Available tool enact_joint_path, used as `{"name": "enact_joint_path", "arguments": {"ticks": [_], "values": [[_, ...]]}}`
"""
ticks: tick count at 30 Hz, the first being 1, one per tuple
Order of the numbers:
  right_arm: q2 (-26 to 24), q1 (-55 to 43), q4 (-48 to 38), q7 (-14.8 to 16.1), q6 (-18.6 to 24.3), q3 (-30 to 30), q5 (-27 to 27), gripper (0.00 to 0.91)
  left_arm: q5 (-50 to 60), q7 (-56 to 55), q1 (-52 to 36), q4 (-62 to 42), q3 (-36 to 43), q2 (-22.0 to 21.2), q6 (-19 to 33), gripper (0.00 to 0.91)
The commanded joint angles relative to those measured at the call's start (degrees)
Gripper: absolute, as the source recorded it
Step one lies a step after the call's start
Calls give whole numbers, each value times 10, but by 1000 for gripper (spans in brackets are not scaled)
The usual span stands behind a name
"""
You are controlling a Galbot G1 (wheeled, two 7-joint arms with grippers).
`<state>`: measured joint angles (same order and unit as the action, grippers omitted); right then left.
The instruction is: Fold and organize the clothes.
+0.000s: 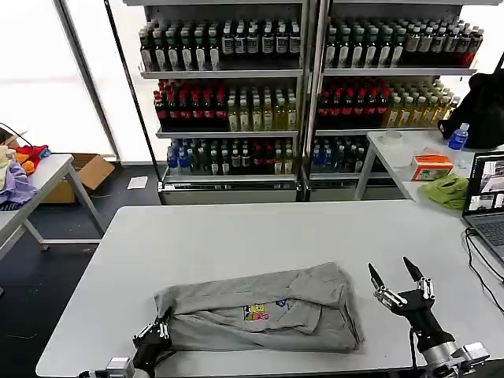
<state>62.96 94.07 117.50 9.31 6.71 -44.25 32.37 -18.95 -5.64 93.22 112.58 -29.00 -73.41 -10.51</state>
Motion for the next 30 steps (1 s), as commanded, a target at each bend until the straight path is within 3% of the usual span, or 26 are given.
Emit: {"name": "enact_joint_path", "arguments": {"ticks": [1, 11, 16, 25, 30], "values": [[0, -2, 4, -12, -5, -2, 18, 907, 1, 37, -5, -6, -69, 22, 24, 10], [-5, -14, 4, -20, -10, 14, 15, 907, -26, 111, -22, -38, -229, 108, 19, 0], [-8, -12, 18, -34, -19, 19, -10, 907, -27, 203, -33, -86, -310, 189, 36, 10], [-9, -8, 48, -43, -29, 15, -10, 907, -55, 231, -59, -120, -327, 251, 17, 10], [-8, -4, 64, -45, -34, 10, -8, 907, -182, 221, -60, -74, -308, 251, -28, 10]]}}
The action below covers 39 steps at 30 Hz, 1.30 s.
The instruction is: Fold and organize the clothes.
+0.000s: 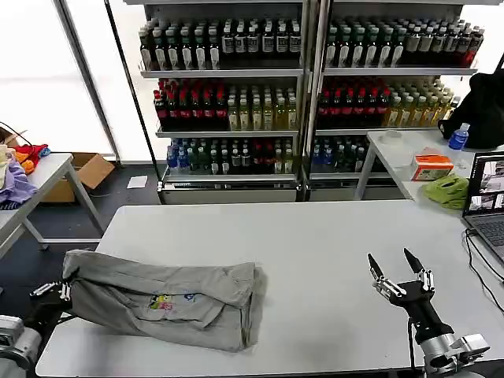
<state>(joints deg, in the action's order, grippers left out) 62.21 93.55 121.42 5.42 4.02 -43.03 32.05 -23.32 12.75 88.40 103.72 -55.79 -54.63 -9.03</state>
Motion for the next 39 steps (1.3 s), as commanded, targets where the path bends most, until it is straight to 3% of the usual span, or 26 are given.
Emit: {"name": "enact_joint_path", "arguments": {"ticks": [1, 7, 12, 23, 32, 39], "values": [[-1, 4, 26, -6, -7, -6, -5, 907, -160, 30, -12, 36, -31, 58, -51, 10], [-10, 18, 29, -7, -5, -24, -1, 907, -316, -66, -28, 153, 21, 26, -114, 10], [-4, 22, 33, -8, -5, -26, -1, 907, -341, -89, -24, 216, 79, 10, -130, 10], [-4, 40, 37, -8, 0, -39, -2, 907, -297, -127, -46, 232, 225, -4, -121, 10], [5, 54, 49, -6, -1, -48, -5, 907, -225, -127, -38, 204, 316, -76, -103, 10], [18, 75, 53, -6, 8, -52, -9, 907, -234, -137, -63, 160, 356, -110, -72, 10]]}}
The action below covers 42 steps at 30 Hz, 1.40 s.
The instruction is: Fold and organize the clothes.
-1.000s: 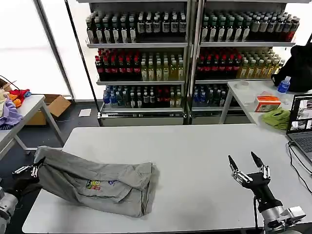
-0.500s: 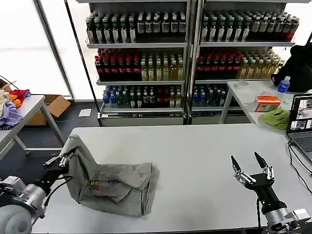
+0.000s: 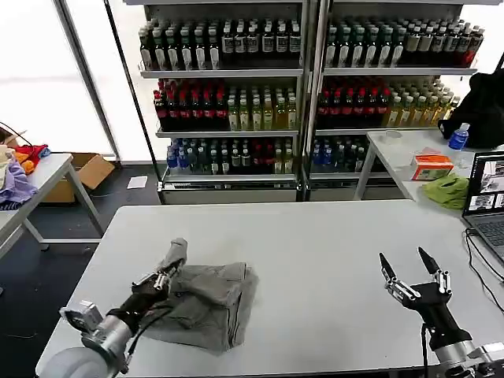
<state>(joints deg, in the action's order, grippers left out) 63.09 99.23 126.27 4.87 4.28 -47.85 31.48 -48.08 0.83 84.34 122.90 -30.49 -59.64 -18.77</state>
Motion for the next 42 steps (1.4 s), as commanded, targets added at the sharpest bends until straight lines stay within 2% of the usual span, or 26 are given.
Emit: {"name": "enact_joint_path", "arguments": {"ticks": [1, 5, 6, 7, 8, 12, 17, 23, 25, 31, 33, 35, 38, 42], "values": [[12, 22, 5, 0, 7, -2, -4, 907, 13, -20, -26, -34, 106, -63, 25, 10], [15, 28, -1, 1, 16, 2, -10, 907, 16, -20, -29, -37, 122, -76, 16, 20], [15, 29, 0, 1, 17, 3, -11, 907, 20, -20, -27, -43, 127, -80, 14, 131], [17, 29, 3, 1, 16, 4, -11, 907, 27, -22, -28, -51, 133, -87, 10, 685], [20, 28, 7, 1, 16, 4, -10, 907, 35, -24, -30, -62, 137, -94, 10, 907], [26, 28, 13, 1, 12, 9, -10, 907, 76, -22, -46, -94, 156, -119, 11, 907], [23, 26, 12, 1, 10, 9, -7, 907, 86, -26, -61, -107, 165, -122, 9, 907], [20, 15, 5, 2, 6, 19, -8, 907, 60, -23, -53, -37, 137, -113, 0, 907], [19, 12, 4, 1, 4, 20, -7, 907, 58, -22, -37, -8, 118, -100, -2, 907], [16, 9, 5, 2, 4, 29, -9, 907, 74, -26, -3, 13, -22, -37, -8, 907], [16, 7, 2, 1, 4, 33, -9, 907, 69, -29, 27, 14, -85, -21, -41, 907], [17, 6, -2, 1, 5, 35, -10, 907, 63, -19, 50, 5, -129, -13, -49, 907], [16, 6, -6, 1, 6, 39, -10, 907, 78, -10, 59, -39, -162, -9, -40, 907], [17, 6, -10, 2, 10, 43, -18, 907, 76, -11, 52, -87, -166, -11, -44, 907]]}}
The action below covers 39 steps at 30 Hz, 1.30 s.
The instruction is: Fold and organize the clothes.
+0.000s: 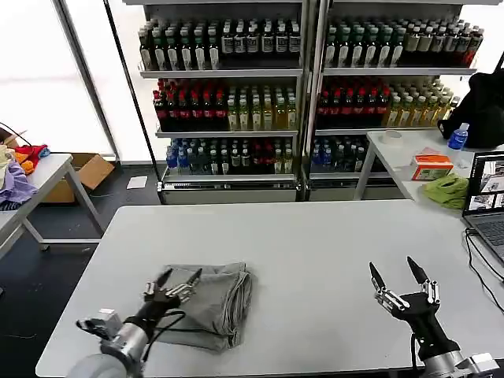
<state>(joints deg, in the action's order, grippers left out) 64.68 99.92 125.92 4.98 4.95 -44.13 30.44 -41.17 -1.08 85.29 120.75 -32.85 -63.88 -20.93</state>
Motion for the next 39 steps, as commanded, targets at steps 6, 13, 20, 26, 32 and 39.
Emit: {"name": "enact_joint_path", "arguments": {"ticks": [6, 13, 20, 26, 32, 39], "values": [[1, 5, 2, 3, 3, 5, -9, 907, 15, 10, 31, -68, -107, -1, -20, 907], [1, 7, 3, 3, 3, 1, -6, 907, 47, 12, 19, -103, -66, -24, -8, 907], [6, 8, 7, 4, 0, 5, -7, 907, 80, 16, 20, -104, -30, -56, 9, 907], [2, 8, 11, 3, -5, -4, -1, 907, 87, 16, 8, -108, -2, -71, 8, 695], [6, 13, 13, 3, -4, -6, -2, 907, 92, 27, 3, -119, 14, -78, 16, 10], [7, 14, 15, 5, -3, -7, -2, 907, 83, 35, 6, -118, 17, -84, 25, 10]]}}
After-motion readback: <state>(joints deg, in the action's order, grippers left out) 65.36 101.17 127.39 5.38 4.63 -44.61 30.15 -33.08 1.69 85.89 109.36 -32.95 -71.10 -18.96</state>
